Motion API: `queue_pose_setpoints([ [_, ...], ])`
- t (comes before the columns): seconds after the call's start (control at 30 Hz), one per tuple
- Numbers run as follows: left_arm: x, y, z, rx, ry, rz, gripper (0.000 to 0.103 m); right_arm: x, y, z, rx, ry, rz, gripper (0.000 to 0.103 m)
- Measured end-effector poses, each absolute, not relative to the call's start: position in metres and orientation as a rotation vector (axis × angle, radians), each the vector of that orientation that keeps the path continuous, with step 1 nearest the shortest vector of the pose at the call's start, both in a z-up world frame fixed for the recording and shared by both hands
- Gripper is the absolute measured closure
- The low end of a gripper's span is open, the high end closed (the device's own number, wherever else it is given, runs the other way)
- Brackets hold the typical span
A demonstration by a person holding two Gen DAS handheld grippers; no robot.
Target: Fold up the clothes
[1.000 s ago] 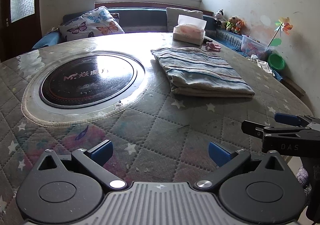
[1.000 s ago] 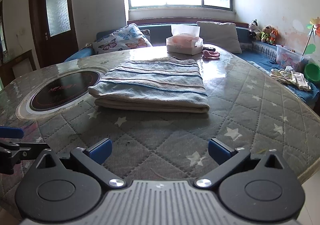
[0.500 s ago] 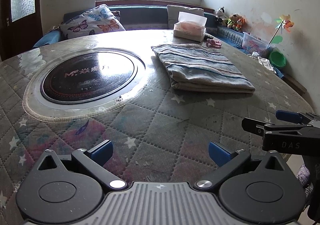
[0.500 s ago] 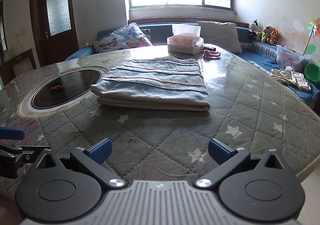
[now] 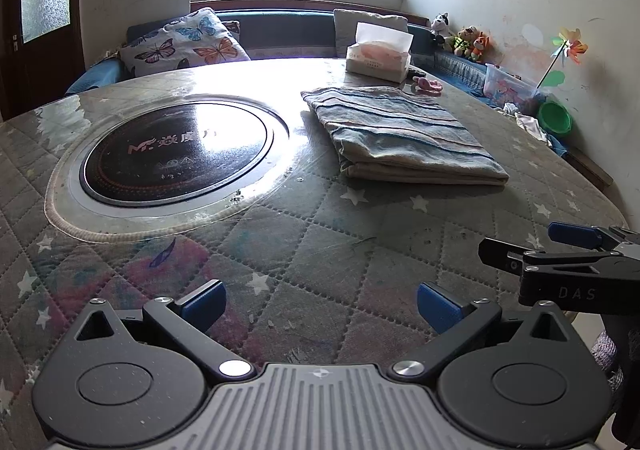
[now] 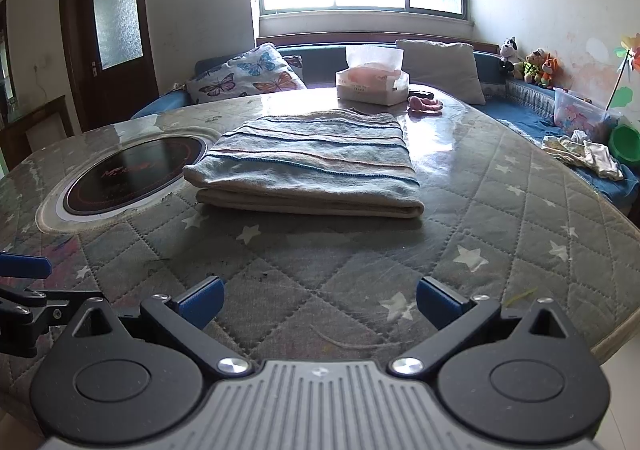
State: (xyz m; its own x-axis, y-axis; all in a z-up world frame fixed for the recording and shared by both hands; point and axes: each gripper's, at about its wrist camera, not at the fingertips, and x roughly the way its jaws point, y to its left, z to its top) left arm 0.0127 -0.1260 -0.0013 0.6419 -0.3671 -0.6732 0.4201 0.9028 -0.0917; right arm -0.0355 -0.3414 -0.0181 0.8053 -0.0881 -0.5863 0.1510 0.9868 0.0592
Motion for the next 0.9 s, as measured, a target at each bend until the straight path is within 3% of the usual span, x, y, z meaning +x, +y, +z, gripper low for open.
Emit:
queue_pose_setpoints([
  [0.9, 0.0169, -0.1281, -0.0030, 0.077, 0.761, -0.450, 0.000, -0.0316, -0.3398, -0.0211, 0.102, 0.638, -0.125, 0.000],
])
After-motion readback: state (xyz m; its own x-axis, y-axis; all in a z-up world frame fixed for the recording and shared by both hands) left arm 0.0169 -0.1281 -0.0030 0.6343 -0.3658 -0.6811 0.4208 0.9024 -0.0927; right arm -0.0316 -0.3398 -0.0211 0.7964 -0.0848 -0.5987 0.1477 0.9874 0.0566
